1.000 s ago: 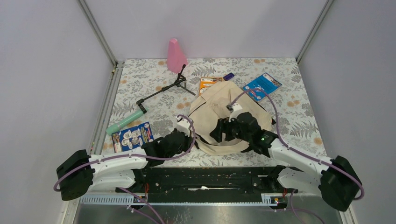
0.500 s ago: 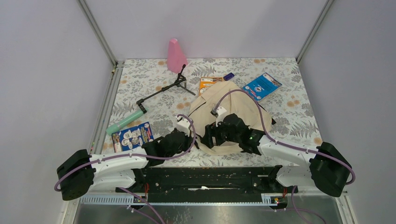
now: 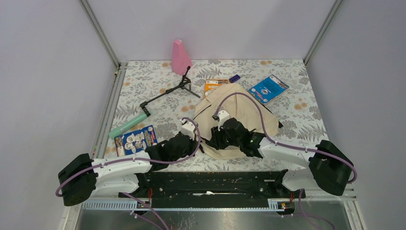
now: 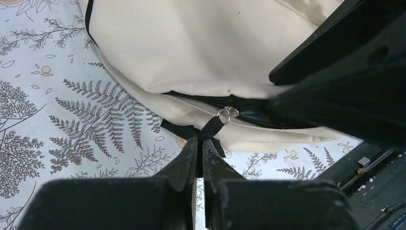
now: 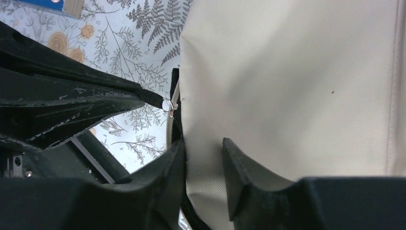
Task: Pack the student bag
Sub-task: Unzip the student bag at the center of the board.
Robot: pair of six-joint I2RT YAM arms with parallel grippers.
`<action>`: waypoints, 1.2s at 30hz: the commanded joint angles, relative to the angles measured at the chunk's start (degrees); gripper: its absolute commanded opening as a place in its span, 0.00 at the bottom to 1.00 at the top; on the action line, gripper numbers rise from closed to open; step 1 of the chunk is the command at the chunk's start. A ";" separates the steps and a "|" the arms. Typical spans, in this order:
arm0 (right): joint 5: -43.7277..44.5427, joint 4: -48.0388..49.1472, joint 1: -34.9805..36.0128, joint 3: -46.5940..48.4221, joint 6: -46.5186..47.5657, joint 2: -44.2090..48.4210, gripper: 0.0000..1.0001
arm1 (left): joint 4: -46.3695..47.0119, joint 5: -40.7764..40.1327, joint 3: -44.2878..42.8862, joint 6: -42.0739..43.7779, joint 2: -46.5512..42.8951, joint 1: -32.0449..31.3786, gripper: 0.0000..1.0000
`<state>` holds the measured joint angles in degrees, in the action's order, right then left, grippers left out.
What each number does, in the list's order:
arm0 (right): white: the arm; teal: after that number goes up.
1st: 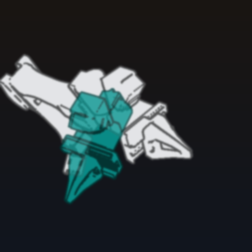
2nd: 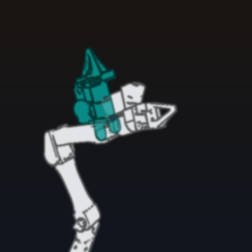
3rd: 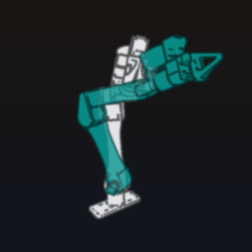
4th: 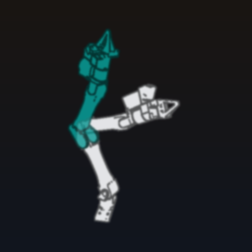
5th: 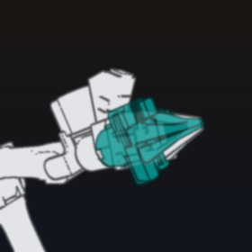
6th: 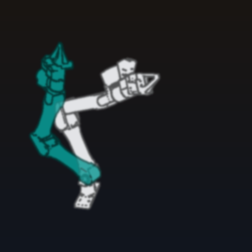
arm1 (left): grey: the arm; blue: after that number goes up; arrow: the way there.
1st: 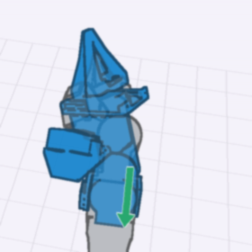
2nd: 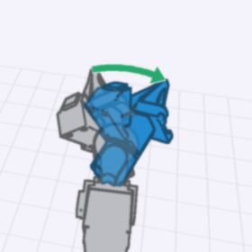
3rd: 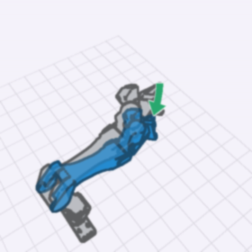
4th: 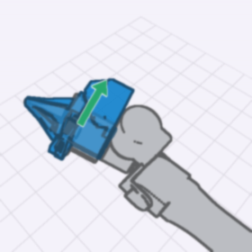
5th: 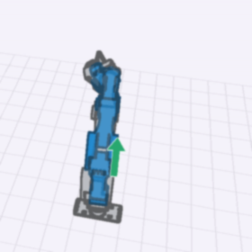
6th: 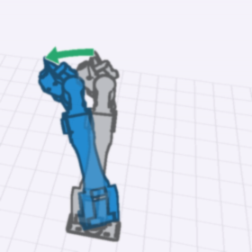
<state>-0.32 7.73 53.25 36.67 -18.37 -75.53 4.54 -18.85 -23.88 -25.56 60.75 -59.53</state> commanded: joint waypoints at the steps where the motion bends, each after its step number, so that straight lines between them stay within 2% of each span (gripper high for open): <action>1: 3.45 -1.18 0.45 3.83 -0.06 -1.03 0.31 | 1.49 -0.16 -1.26 -0.56 -1.32 0.38 0.00; 5: 2.99 -1.54 0.45 4.29 -0.79 -1.48 0.06 | 1.32 -0.40 -1.56 -0.71 -0.69 0.54 0.00; 7: 2.99 -1.49 0.45 4.01 -1.13 -1.05 0.00 | 0.68 -1.03 -1.89 -1.16 -0.17 0.92 0.00; 19: 5.49 -3.07 0.45 2.04 -1.14 5.15 0.00 | -2.14 -1.87 -3.04 -1.42 1.08 7.22 0.00; 27: 4.94 -5.03 0.45 0.59 -1.23 8.71 0.00 | -0.69 -0.32 -4.09 -0.24 1.48 12.34 0.00; 36: 3.98 -6.27 0.45 -1.19 -1.71 12.31 0.00 | 0.58 2.58 -8.01 0.52 6.70 18.09 0.00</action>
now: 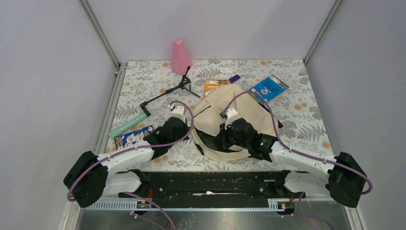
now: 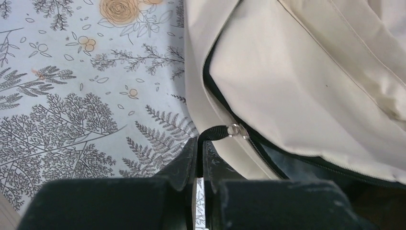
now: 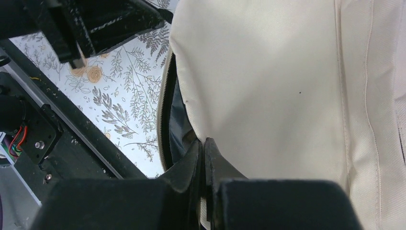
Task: Pack the student bag
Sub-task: Unzip the student bag at the center of the board.
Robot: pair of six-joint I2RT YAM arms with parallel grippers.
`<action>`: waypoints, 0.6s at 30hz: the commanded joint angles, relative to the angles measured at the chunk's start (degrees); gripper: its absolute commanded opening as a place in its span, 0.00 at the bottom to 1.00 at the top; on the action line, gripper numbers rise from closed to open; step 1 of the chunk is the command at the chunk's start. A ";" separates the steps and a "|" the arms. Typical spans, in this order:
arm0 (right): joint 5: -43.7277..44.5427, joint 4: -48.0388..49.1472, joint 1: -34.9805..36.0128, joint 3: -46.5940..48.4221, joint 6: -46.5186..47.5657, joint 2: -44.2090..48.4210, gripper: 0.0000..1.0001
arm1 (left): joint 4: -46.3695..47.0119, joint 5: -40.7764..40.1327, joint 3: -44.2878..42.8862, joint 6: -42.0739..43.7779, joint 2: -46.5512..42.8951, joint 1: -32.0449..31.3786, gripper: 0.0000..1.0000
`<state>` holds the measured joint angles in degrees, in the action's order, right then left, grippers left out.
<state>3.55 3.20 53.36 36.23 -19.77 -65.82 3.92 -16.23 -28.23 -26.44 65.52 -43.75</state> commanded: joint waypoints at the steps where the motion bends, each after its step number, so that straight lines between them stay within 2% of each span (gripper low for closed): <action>1: -0.17 -1.86 0.34 -0.86 -0.30 2.90 0.00 | 1.10 0.14 -4.34 1.39 2.57 2.97 0.00; 18: -10.37 -2.76 0.34 0.08 0.71 1.43 0.00 | 0.69 2.78 -16.83 7.48 14.33 9.12 0.00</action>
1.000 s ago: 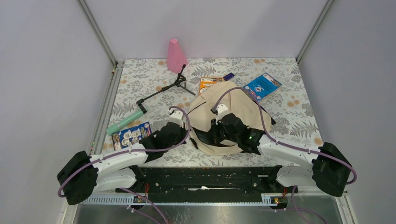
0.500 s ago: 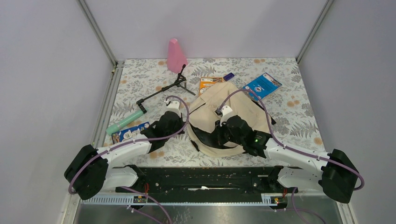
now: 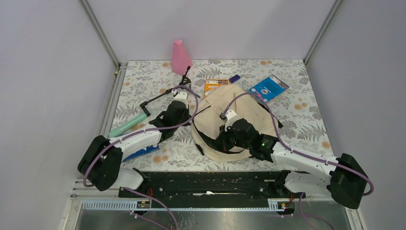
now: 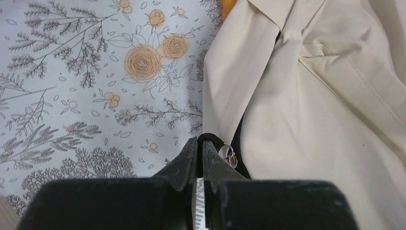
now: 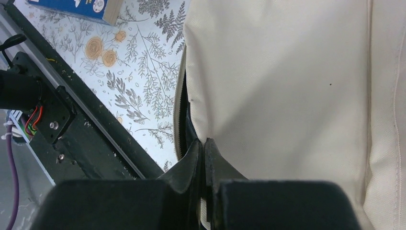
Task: Pack the student bag
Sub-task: Unzip the student bag at the center of the board.
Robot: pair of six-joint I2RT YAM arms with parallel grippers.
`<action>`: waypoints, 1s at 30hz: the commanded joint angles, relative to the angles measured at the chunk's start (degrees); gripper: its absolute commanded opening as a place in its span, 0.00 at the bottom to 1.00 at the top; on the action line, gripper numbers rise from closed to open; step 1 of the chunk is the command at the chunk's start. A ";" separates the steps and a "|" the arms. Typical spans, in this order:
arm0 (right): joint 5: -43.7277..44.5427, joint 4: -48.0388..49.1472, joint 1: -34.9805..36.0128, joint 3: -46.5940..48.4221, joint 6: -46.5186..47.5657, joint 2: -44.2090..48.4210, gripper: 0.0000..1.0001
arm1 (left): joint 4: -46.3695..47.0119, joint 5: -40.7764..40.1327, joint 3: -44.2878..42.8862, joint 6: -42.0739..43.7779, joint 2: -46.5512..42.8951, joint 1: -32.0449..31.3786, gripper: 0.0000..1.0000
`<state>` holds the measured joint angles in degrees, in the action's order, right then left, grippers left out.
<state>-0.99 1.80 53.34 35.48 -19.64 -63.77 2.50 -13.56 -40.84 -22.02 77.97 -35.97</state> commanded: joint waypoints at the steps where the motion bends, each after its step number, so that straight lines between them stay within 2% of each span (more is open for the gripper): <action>1: -6.53 -1.36 0.36 0.97 0.64 -1.08 0.00 | 1.96 0.39 -4.97 3.38 2.53 1.52 0.00; 18: -11.14 0.83 0.36 1.93 0.21 -6.21 0.00 | 0.44 5.23 -13.03 6.88 10.09 2.22 0.00; 19: -10.17 0.77 0.32 1.95 -0.41 -6.10 0.05 | 0.29 5.56 -12.88 6.90 9.98 2.22 0.00; 21: -7.68 0.54 0.36 2.25 -1.72 -5.76 0.28 | 1.13 6.21 -11.42 6.94 8.83 2.22 0.00; 24: -3.93 0.01 0.32 3.14 -2.43 -4.95 0.55 | 4.16 7.91 -6.87 7.33 6.06 2.23 0.00; 27: -1.09 -0.40 -0.03 4.51 -2.07 -4.75 0.68 | 5.43 8.78 -4.09 7.77 3.61 2.22 0.00; 30: -0.99 -0.40 -0.41 6.15 -1.03 -5.34 0.74 | 4.02 7.73 -3.14 7.46 2.39 2.22 0.00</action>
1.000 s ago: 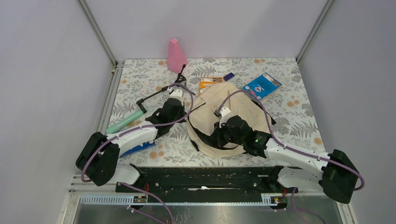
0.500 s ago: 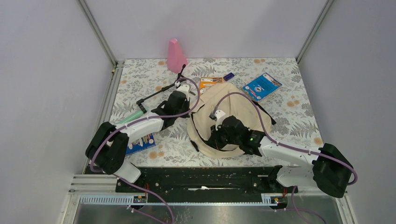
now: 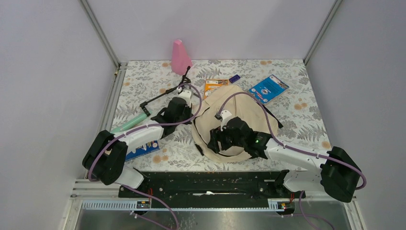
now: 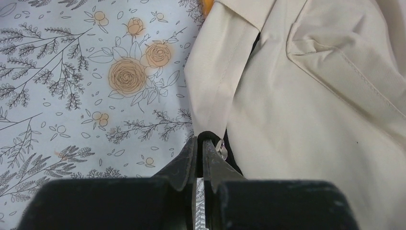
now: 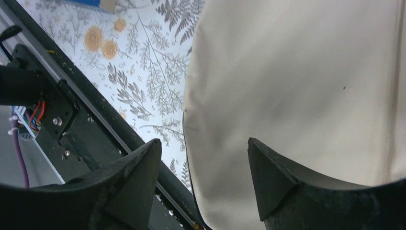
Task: Pack the student bag
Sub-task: Unzip the student bag at the center of the board.
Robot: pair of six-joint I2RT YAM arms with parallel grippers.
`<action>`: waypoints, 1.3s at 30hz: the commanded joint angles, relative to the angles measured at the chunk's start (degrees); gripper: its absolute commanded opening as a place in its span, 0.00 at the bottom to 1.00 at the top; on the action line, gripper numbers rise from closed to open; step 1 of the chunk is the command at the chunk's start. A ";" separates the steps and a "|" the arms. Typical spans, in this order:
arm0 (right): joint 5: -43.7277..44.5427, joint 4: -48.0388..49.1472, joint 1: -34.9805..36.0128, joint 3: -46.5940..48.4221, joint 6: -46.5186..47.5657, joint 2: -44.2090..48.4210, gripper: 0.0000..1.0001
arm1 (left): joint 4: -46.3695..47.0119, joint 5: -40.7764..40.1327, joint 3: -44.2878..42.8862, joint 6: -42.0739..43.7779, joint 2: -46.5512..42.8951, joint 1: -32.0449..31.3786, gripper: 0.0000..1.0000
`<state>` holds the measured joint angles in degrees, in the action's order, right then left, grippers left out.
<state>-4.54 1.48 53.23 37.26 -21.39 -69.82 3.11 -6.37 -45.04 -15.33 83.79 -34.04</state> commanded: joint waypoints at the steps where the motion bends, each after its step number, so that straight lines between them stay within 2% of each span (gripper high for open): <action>1: 2.33 -0.07 -0.32 4.96 0.96 0.47 0.76 | 2.62 -0.32 1.27 0.30 -3.72 0.29 0.00; 2: 2.14 -0.11 -0.38 5.27 1.08 0.23 0.76 | 1.78 -1.53 1.53 -0.41 -4.25 0.29 0.01; 5: 2.30 -0.07 -0.41 6.30 1.53 -0.42 0.79 | 0.00 -6.08 3.18 -3.01 -7.30 0.29 0.23; 7: 2.62 -0.20 -0.58 6.98 1.81 -1.14 0.79 | -1.41 -8.55 4.28 -4.49 -9.83 0.29 0.48; 9: 2.95 -0.22 -0.96 7.76 2.58 -2.37 0.79 | -2.78 -10.74 5.48 -6.15 -12.73 0.29 0.63; 13: 2.24 -0.20 -2.70 10.20 4.56 -6.23 0.79 | -5.42 -13.88 8.22 -10.31 -18.68 0.30 0.74; 17: -0.58 -0.18 -4.95 14.78 5.50 -11.31 0.78 | -5.97 -12.94 12.20 -15.42 -24.21 0.29 0.79; 21: -2.64 -0.55 -6.73 20.92 4.79 -17.84 0.75 | -3.68 -8.13 16.47 -21.09 -27.07 0.36 0.80; 27: 0.17 -7.10 -6.91 31.41 -5.48 -27.31 0.65 | 3.87 -3.03 23.18 -28.18 -29.12 0.38 0.80; 32: -0.21 -6.43 -6.91 34.97 -10.55 -32.70 0.61 | 12.83 3.07 26.05 -28.97 -28.02 0.38 0.77; 39: 1.00 -5.25 -7.01 39.61 -10.84 -39.26 0.58 | 23.21 10.03 26.71 -31.56 -21.95 0.38 0.71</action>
<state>-5.06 -4.16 46.59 72.20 -30.87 -106.48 15.09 -2.39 -18.70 -44.07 58.67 -33.89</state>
